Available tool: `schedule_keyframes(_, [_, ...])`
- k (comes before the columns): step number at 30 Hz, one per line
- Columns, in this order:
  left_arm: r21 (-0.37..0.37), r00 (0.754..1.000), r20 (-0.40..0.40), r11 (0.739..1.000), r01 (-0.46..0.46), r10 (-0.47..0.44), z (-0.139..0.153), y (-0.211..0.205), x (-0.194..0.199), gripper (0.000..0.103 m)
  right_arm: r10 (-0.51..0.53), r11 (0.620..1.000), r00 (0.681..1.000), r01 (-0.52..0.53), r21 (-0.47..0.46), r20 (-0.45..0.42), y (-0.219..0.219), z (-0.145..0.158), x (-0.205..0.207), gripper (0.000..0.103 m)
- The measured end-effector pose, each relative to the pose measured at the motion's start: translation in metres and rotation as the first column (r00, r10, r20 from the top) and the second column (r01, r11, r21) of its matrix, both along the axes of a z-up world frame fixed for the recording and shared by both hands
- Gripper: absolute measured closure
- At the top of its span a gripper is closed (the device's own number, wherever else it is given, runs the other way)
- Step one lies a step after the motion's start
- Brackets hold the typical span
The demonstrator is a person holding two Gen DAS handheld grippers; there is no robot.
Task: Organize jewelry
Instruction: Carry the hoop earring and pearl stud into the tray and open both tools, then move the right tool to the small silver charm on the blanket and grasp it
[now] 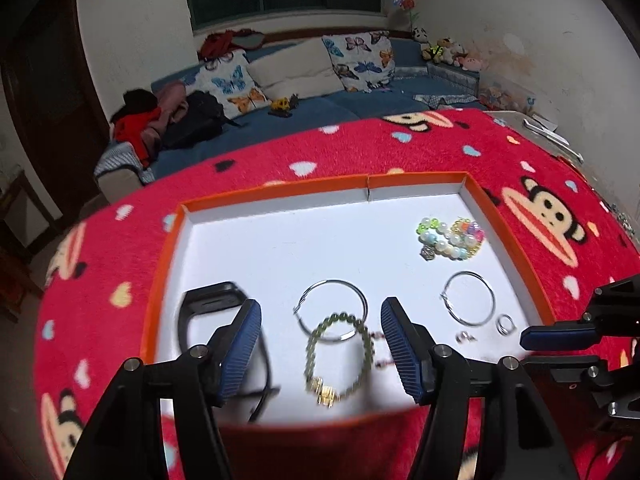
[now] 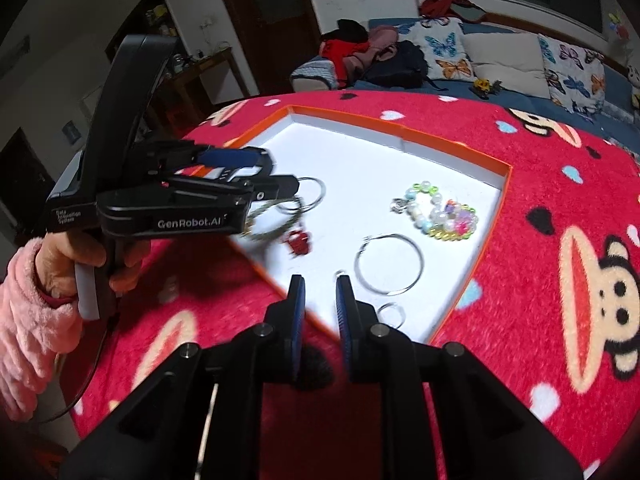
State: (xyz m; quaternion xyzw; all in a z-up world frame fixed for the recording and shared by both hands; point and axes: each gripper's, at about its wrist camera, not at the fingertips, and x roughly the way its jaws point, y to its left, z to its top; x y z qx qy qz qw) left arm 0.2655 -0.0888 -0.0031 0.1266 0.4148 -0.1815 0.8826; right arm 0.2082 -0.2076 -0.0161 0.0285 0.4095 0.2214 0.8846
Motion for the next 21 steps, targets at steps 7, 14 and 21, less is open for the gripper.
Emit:
schedule_keyframes(7, [0.001, 0.999, 0.03, 0.999, -0.04, 0.04, 0.031, 0.028, -0.061, 0.037, 0.061, 0.998, 0.998, -0.061, -0.002, -0.001, 0.018, 0.002, -0.037, 0.082])
schedule_keyframes(14, [0.006, 0.996, 0.061, 0.998, -0.068, 0.068, 0.041, 0.06, -0.14, 0.037, 0.117, 0.993, 0.993, -0.117, -0.006, -0.031, 0.034, -0.007, -0.072, 0.081])
schedule_keyframes(21, [-0.005, 0.981, 0.059, 0.983, -0.182, 0.182, 0.031, 0.103, -0.201, 0.037, 0.248, 0.969, 0.969, -0.248, 0.003, -0.024, 0.067, -0.008, -0.116, 0.081])
